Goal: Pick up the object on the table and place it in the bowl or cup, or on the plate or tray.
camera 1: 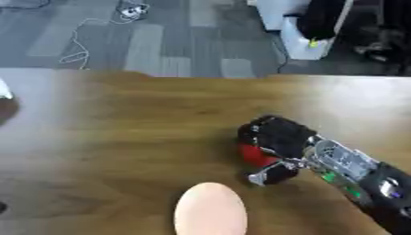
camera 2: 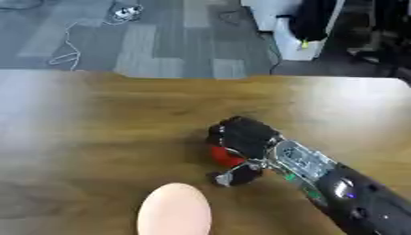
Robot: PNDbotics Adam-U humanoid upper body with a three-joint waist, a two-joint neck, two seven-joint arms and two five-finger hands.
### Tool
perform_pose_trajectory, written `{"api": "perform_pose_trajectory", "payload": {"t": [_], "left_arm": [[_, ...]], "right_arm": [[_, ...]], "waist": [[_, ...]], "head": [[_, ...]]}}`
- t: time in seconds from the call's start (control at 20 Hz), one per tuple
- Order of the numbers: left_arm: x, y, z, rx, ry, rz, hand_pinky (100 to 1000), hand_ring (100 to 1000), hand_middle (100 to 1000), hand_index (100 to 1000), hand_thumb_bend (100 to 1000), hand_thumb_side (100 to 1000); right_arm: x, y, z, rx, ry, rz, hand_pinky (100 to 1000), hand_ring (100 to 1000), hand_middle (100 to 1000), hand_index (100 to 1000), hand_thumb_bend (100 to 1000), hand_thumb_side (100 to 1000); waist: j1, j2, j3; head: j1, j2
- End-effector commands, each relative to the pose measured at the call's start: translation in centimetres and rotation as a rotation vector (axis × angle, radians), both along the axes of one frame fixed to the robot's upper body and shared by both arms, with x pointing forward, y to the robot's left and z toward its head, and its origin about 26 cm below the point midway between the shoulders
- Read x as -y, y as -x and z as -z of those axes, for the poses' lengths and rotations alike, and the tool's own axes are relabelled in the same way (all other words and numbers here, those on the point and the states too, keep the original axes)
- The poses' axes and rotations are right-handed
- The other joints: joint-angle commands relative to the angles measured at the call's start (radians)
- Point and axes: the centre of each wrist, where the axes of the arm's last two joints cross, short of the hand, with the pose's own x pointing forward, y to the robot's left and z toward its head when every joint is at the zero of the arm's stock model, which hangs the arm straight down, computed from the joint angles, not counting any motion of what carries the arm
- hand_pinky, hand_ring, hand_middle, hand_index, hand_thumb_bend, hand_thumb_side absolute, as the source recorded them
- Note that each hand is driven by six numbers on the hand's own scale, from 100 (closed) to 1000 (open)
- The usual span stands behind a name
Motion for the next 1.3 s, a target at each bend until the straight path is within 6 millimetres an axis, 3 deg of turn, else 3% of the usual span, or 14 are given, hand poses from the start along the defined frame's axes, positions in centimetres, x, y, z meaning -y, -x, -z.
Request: {"api": "perform_pose_trajectory", "payload": {"t": [0.05,0.2,0.3,0.5,0.75,1.0,1.3], "left_arm": [[-0.17,0.25,-0.66,0.031,-0.008,-0.003,744,1000,628,755,100,755],[-0.15,0.25,-0.66,0.033,-0.008,-0.001,745,1000,628,755,100,755],[-0.14,0.25,-0.65,0.034,-0.008,0.000,745,1000,629,755,100,756],[-0.13,0.25,-0.63,0.036,-0.008,0.001,746,1000,629,755,100,757],[-0.14,0.26,-0.58,0.036,-0.009,-0.001,747,1000,630,753,100,758],[-0.14,0.27,-0.53,0.038,-0.010,-0.003,748,1000,630,752,100,757],[-0.15,0.29,-0.46,0.040,-0.011,-0.005,748,1000,630,749,100,757]], "right_arm": [[0.55,0.13,-0.71,0.022,0.010,0.014,700,764,772,850,465,620],[0.65,0.09,-0.55,0.016,0.008,0.018,682,743,767,849,461,605],[0.68,0.05,-0.45,0.012,0.005,0.020,617,669,755,847,447,581],[0.76,-0.02,-0.33,0.014,-0.008,0.024,407,481,707,838,360,452],[0.84,-0.09,-0.18,0.027,-0.029,0.028,136,248,500,721,225,293],[0.84,-0.14,-0.07,0.054,-0.068,0.017,100,164,478,700,114,236],[0.69,-0.52,-0.34,0.093,-0.120,-0.004,100,100,450,659,100,197]], "waist": [[0.006,-0.014,0.001],[0.009,-0.011,0.001],[0.011,-0.009,0.001],[0.013,-0.006,0.000],[0.015,-0.002,-0.001],[0.017,0.002,-0.002],[0.021,0.005,-0.001]], "head": [[-0.011,0.000],[-0.011,0.001],[-0.011,0.002],[-0.010,0.004],[-0.009,0.005],[-0.008,0.006],[-0.007,0.009]]}}
